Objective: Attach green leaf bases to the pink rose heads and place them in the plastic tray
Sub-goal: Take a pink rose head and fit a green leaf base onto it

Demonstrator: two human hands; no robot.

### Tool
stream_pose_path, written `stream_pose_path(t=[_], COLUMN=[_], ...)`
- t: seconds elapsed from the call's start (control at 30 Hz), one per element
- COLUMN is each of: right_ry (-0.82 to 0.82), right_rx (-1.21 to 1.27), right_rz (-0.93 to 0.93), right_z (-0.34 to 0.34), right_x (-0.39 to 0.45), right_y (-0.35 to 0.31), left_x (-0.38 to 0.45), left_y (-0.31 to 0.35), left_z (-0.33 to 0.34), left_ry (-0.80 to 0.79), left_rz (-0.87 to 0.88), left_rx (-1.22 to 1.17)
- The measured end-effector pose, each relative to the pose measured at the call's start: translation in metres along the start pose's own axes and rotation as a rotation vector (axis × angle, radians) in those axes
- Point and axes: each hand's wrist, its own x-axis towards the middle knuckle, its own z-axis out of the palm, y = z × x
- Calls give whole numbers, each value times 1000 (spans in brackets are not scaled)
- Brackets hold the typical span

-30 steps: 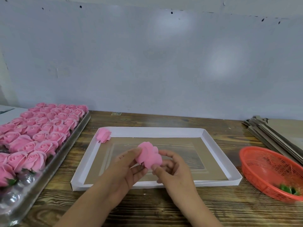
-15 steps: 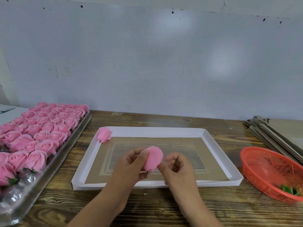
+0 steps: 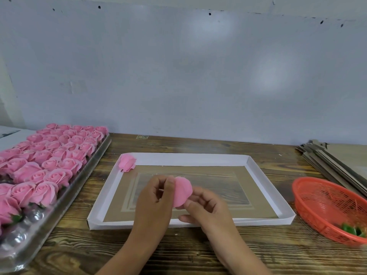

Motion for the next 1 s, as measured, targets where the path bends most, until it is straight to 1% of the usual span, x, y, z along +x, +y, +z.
stream_pose_path(t=[0.1, 0.2, 0.3, 0.37, 0.43, 0.5, 0.57, 0.6, 0.67, 0.77, 0.9, 1.0], right_ry=[-36, 52, 125, 143, 102, 48, 27, 16, 8, 43, 58, 90], right_rx=[-16, -19, -8, 24, 42, 22, -57, -129, -263, -354, -324, -261], right_rz=[-16, -39, -51, -57, -81, -109, -147, -180, -274, -355, -333, -272], right_z=[4, 6, 1, -3, -3, -3, -2, -2, 1, 6, 8, 8], right_x=[-2, 1, 4, 4, 4, 2, 2, 2, 1, -2, -3, -2], right_y=[0, 1, 3, 2, 0, 0, 0, 0, 0, 1, 4, 6], left_x=[-1, -3, -7, -8, -5, -2, -1, -1, -1, -4, -9, -9], left_y=[1, 4, 7, 8, 11, 12, 15, 17, 16, 16, 22, 23], left_z=[-1, 0, 0, -2, -5, -6, -7, -7, -5, 2, 10, 15], left_ry=[47, 10, -151, -214, -265, -419, -554, -568, -510, -381, -325, -288], left_rz=[35, 39, 21, 15, -68, -187, -235, -253, -266, -286, -369, -446], left_rx=[50, 54, 18, -39, -139, -207, -253, -275, -278, -300, -459, -573])
